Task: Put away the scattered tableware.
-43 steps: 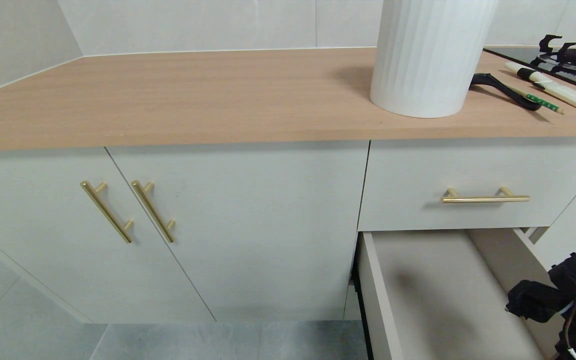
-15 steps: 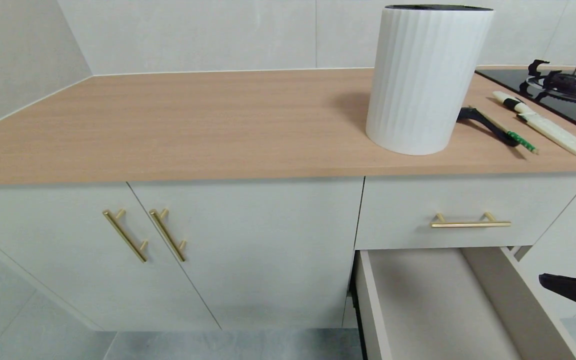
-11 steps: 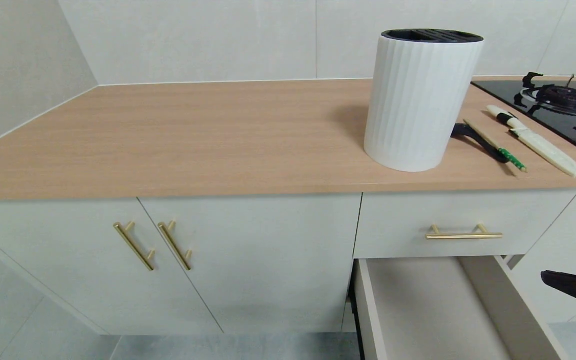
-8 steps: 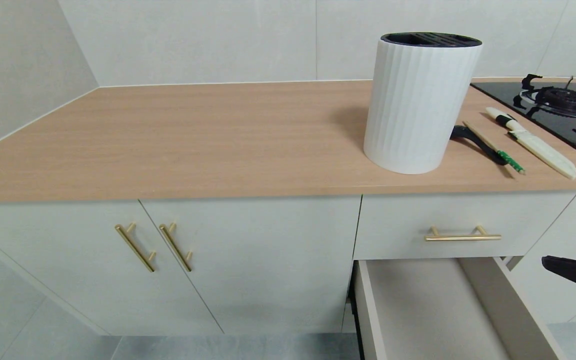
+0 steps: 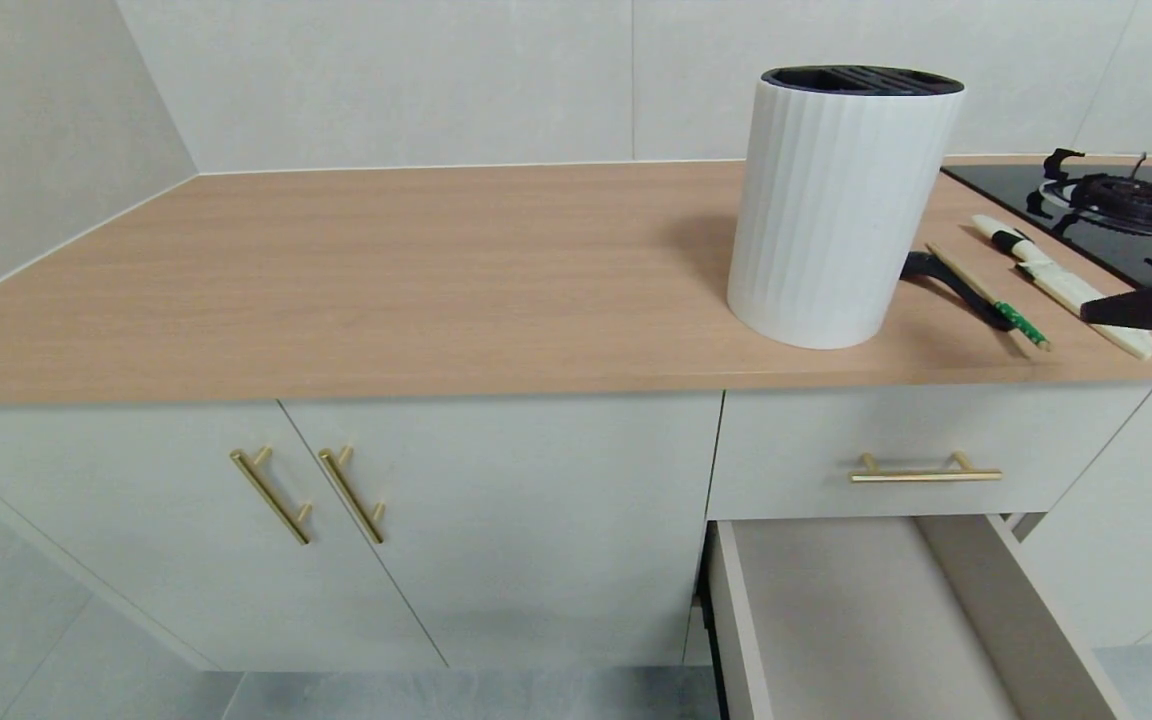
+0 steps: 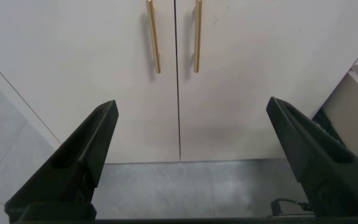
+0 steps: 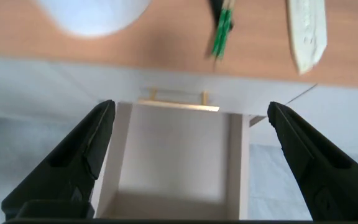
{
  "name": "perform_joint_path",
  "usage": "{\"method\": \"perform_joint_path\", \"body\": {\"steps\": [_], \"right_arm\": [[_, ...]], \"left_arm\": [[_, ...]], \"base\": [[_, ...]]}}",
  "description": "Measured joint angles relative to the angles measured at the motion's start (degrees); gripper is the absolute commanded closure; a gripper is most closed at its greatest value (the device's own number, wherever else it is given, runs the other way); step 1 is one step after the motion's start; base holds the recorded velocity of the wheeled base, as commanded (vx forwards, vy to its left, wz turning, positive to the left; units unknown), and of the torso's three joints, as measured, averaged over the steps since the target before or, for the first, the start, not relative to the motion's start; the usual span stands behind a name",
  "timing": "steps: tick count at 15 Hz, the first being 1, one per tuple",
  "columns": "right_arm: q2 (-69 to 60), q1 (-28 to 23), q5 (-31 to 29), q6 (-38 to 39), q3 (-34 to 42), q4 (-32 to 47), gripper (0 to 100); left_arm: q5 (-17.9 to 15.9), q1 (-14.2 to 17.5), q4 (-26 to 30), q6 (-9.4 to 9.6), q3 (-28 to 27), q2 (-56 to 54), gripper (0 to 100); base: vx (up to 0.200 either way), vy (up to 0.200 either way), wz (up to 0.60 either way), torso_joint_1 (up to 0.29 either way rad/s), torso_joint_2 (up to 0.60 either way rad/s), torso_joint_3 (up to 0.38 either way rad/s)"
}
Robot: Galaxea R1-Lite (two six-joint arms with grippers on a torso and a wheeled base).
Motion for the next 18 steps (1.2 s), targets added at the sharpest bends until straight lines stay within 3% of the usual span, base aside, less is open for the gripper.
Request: {"method": "perform_joint_path", "body": {"steps": [7, 18], "right_arm": [[14.4, -5.1, -0.1, 0.0, -4.8, -4.8, 0], [20.1, -5.9, -0.2, 0.4, -5.1, -8.1, 0]], "left_arm": [[0.0, 0.0, 0.0, 0.0, 0.0, 0.0, 0], [0.0, 0.0, 0.0, 0.0, 0.0, 0.0, 0]], "base": [[0.0, 0.0, 0.0, 0.0, 0.0, 0.0], [0.0, 0.0, 0.0, 0.0, 0.0, 0.0]]}}
